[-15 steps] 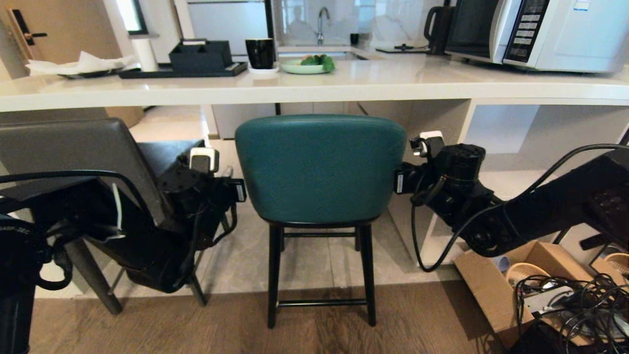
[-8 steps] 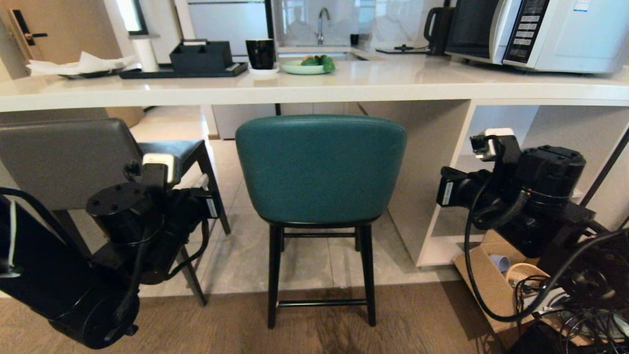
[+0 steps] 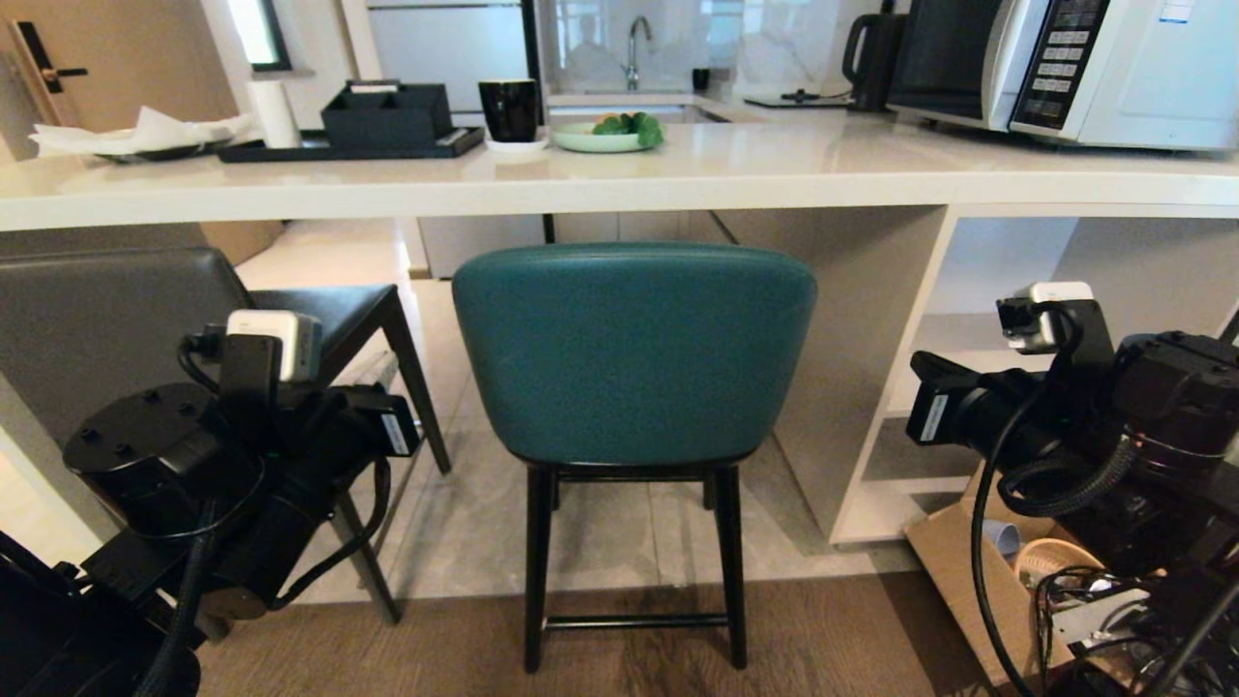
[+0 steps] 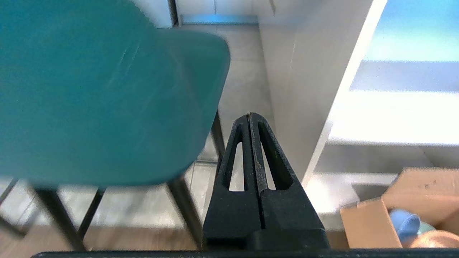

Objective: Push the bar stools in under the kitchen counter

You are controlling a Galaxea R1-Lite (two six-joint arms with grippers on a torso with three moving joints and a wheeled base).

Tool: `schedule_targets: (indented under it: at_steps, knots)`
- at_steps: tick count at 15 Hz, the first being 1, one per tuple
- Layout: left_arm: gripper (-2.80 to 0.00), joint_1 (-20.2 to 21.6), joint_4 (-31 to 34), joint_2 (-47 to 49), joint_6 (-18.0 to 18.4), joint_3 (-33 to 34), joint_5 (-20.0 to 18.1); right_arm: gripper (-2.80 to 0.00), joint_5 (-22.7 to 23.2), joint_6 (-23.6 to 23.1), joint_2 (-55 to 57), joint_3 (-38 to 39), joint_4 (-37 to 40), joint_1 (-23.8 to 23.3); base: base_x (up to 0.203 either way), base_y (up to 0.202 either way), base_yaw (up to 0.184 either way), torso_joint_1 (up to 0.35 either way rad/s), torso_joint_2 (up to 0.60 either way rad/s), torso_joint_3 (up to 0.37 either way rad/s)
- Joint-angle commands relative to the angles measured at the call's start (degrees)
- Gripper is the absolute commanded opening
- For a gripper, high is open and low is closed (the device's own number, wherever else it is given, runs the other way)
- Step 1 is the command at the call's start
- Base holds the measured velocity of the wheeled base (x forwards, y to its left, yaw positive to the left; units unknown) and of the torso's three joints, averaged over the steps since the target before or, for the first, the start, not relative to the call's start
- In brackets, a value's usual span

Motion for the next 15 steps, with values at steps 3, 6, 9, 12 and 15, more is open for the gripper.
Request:
schedule_targets:
  at_steps: [3,6,9,12,15]
  knots:
    - [-2.8,-0.3,-0.6,-0.4,-0.1,0.6,0.0,-2.8,-0.5,-0.1,-0.3,0.3,-0.7,0.6,0.197,0.0,0.0,0.001,0.0,0.005]
    - [-2.8,-0.3,-0.8,-0.4,-0.3,1.5,-0.1,-2.8,-1.4,0.0,-0.3,1.2,-0.8,1.9,0.196,0.0,0.001,0.002,0.0,0.0]
    - [-2.8,-1.7,-2.4,-0.6,-0.9,3.1,0.2,-2.8,-2.7,0.0,-0.3,4.1,-3.3,3.4,0.165,0.0,0.003,0.006,0.0,0.002]
    - [-2.8,-3.8,-2.5,0.1,-1.0,10.3,0.3,-2.8,-2.9,0.1,0.2,6.3,-4.6,5.6,0.0,0.0,0.0,0.0,0.0,0.0]
    - [-2.8,-2.2,-2.5,4.8,-0.7,10.8,0.6,-2.8,-2.9,0.1,3.0,3.4,-4.6,6.3,0.0,0.0,0.0,0.0,0.0,0.0]
